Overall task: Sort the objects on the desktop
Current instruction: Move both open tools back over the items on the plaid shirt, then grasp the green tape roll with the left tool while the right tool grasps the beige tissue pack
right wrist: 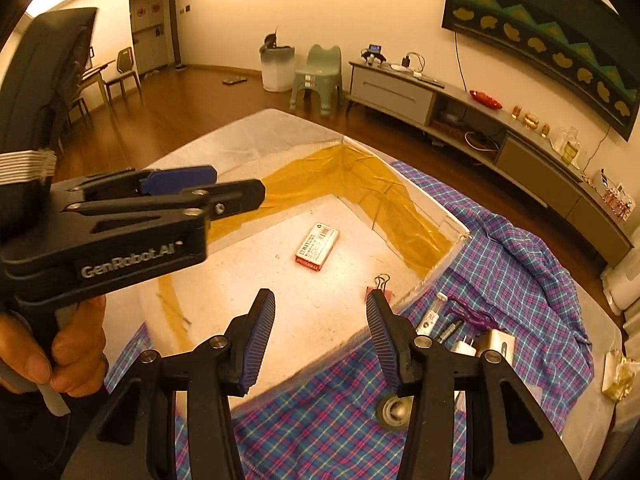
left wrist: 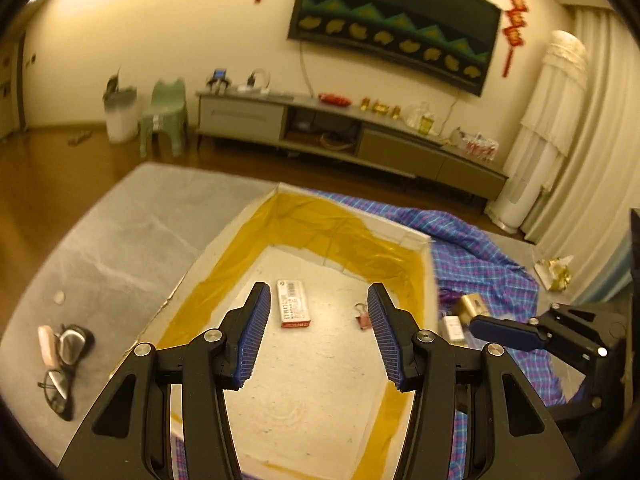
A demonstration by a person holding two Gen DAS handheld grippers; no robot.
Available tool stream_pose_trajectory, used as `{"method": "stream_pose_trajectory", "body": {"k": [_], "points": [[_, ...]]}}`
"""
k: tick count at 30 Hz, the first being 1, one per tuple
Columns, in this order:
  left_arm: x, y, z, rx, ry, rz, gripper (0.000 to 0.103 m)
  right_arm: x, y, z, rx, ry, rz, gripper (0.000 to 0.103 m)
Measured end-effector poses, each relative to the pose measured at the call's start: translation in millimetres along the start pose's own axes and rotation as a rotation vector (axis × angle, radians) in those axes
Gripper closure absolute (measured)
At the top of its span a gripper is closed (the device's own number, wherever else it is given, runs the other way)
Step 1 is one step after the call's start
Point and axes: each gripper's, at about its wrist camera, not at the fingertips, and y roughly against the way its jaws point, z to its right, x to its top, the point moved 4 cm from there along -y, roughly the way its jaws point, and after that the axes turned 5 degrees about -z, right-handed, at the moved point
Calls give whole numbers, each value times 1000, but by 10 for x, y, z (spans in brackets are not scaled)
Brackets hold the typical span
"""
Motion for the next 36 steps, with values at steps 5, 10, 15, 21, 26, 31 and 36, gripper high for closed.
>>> {"method": "stream_pose_trajectory", "body": {"k": [5,10,15,21,26,31,36], "points": [[-102,142,317,-81,-75,9,49,-231,201,20,16,-16,35,52],[-334,151,806,-201,-187,-56,50,-537,426,335,21,-115,85,50],[-496,55,1147,-264,-259,-123,49,-949,426,884,-2,-291,84,48],[-819,-360,1390,-290,-297,-298,49,-1370,63,1285,11,-406,0,48],[-1067,-694,1505,-243,-340,-397,49,-1489,-327,1479,100,-516,-83,48],[-1204,-956,1591,-210,-369,-427,49,-1471,-818,1583,185,-608,-164,48],[-1257,-1252,1563,-150,-350,-442,49,-1326,-1187,1556,142,-568,-195,32]]}}
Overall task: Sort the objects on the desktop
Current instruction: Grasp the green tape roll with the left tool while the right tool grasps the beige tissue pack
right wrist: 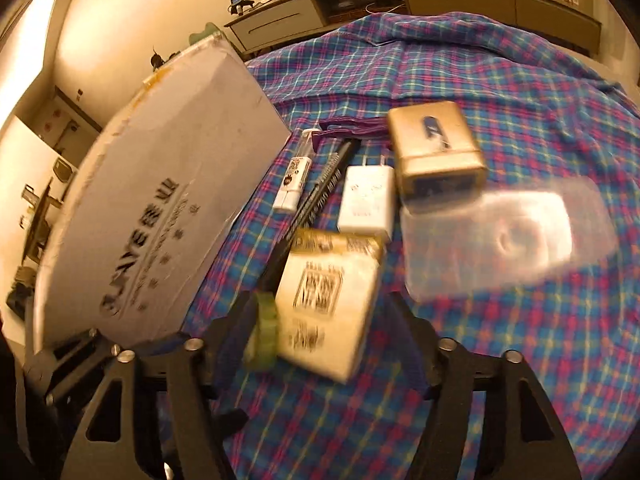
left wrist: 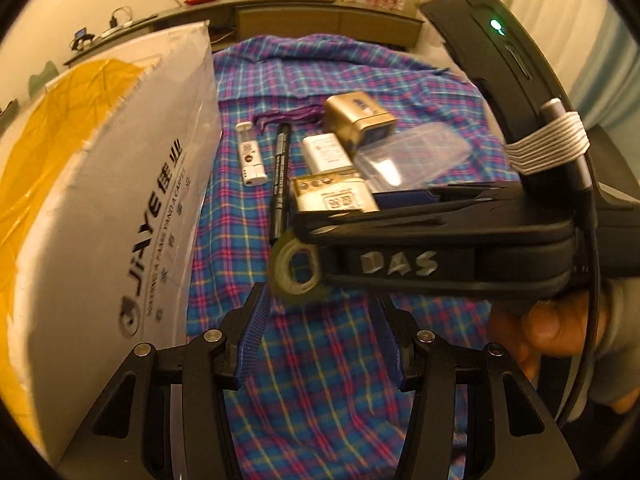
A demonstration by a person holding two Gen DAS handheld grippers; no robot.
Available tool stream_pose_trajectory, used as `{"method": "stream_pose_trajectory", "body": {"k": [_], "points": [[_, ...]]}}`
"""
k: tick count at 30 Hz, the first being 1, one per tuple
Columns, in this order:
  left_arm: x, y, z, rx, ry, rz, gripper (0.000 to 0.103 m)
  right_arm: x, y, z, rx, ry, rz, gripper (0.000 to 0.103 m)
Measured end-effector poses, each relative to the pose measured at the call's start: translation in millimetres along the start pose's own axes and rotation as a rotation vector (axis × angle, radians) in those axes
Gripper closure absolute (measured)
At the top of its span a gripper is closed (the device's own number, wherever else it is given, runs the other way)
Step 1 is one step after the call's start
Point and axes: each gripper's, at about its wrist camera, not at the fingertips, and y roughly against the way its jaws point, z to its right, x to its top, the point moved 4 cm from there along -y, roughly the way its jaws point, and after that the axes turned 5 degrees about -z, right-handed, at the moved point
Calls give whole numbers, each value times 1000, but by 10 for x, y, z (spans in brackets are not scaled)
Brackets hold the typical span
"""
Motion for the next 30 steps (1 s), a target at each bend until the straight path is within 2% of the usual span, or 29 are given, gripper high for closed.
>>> {"method": "stream_pose_trajectory", "body": {"k": [2,3,4,5,8,14,17,20,22,26,29,30], "points": [[24,-99,-33,14,13,-11,49,58,-75,-33,-13,21,23,31],[41,-158,-73,19,36,-20,49,77,-83,-47,-21,32,25,35],[49,-191,-105,16,55,-24,47,94,-87,-40,-23,31,19,41],[57,-214,-130,-4,71,-24,47,103,-82,-13,-21,22,14,54],[50,-214,-133,-67,95,-25,47,69,-12,146,-24,1,18,56],[1,-175,-114,-84,97,-22,49,-81,247,343,-48,2,32,60],[43,-185,-121,-92,92,-24,49,-176,377,388,-95,25,51,60],[53,-285,-88,-63,78,-55,49,-230,475,456,-118,22,62,61],[48,-291,-32,-26,41,-42,48,-238,488,450,-129,26,62,60],[38,-312,19,18,-1,-33,48,-353,362,457,-135,32,43,42],[34,-345,48,58,-41,-16,48,-396,225,406,-151,60,27,42],[28,-351,50,60,-45,-11,49,-401,226,396,-167,71,35,46]]}}
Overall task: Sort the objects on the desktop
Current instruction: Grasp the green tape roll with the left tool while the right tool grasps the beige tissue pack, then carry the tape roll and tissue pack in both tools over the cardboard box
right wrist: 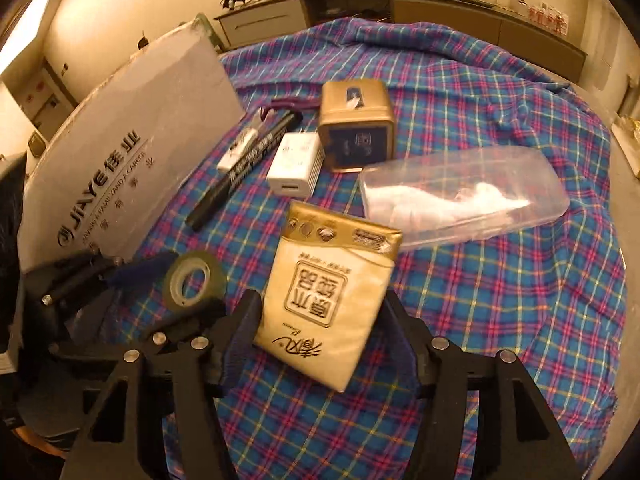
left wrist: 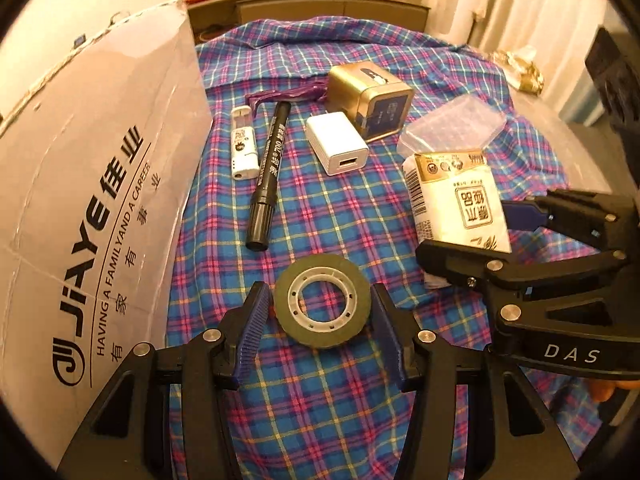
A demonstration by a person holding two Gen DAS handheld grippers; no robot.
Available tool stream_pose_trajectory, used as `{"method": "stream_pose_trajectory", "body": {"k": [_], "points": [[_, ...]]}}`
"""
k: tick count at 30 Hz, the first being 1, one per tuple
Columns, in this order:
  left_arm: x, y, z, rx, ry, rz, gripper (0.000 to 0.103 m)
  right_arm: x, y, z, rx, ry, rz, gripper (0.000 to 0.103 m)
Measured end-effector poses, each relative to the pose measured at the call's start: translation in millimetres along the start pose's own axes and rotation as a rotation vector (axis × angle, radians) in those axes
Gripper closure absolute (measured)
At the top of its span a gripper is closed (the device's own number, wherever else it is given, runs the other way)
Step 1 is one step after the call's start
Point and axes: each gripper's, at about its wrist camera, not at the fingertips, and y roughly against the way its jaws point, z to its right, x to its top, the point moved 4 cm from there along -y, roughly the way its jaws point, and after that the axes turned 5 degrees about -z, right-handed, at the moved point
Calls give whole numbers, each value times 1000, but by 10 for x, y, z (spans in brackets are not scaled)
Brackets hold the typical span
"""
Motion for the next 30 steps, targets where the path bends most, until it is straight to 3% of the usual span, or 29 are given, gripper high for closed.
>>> {"method": "stream_pose_trajectory", "body": {"k": [6,17,30], "points": [[-33,69,-68,-43,26,15,53,14,155,-18,-16,7,35,56],[15,519,-117,-99,54,104,53,-85,571,-203,-25,33,145,56],[40,1057,-259,-148,74,221,53,-244,823,-431,-55,20,164,56]]}}
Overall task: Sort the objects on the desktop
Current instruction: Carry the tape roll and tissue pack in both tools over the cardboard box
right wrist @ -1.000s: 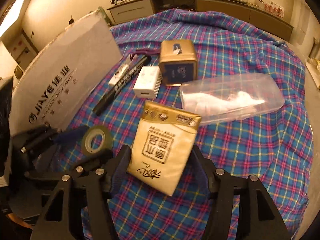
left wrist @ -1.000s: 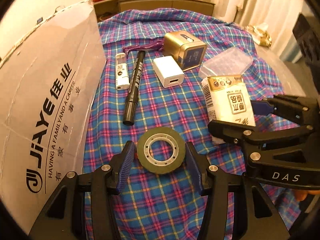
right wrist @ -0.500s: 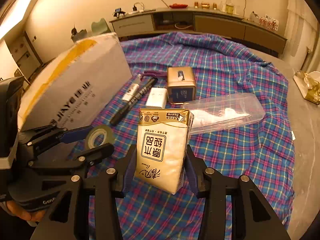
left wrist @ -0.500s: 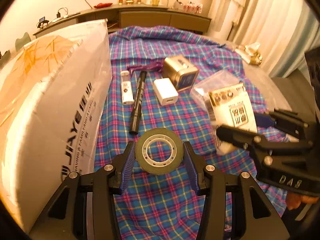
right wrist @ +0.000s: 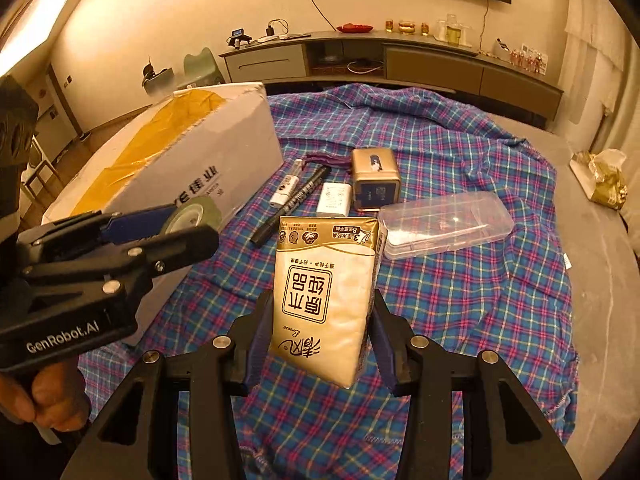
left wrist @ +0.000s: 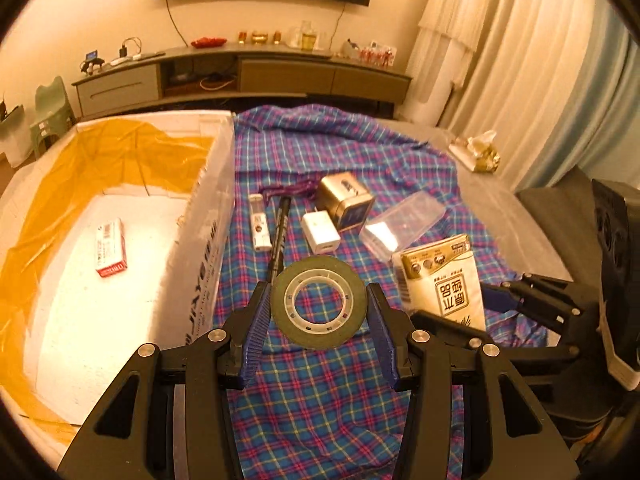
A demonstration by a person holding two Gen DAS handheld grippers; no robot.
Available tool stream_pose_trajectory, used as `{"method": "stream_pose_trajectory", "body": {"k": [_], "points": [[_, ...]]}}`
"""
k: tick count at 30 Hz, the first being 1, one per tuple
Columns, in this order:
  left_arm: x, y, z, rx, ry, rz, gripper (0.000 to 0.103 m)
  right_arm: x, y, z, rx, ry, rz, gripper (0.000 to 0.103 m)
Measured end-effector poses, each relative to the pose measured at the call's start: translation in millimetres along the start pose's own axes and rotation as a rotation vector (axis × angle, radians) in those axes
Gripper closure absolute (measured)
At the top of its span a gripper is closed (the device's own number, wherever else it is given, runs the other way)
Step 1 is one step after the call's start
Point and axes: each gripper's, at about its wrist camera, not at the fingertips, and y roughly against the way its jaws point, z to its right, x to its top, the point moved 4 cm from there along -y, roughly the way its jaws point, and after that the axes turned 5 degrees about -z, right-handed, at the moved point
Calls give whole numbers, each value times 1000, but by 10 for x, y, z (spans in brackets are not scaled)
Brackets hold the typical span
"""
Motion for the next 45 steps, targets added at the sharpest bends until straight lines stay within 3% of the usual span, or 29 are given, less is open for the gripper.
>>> {"method": "stream_pose_trajectory", "body": {"k": [26,45], "points": [[102,873,-484,-73,107,171,53,325,540,-961,-14,146,61,56],[93,1231,-1024,-108,229,232,53,548,644,-1596,-5,242,76,56]]}}
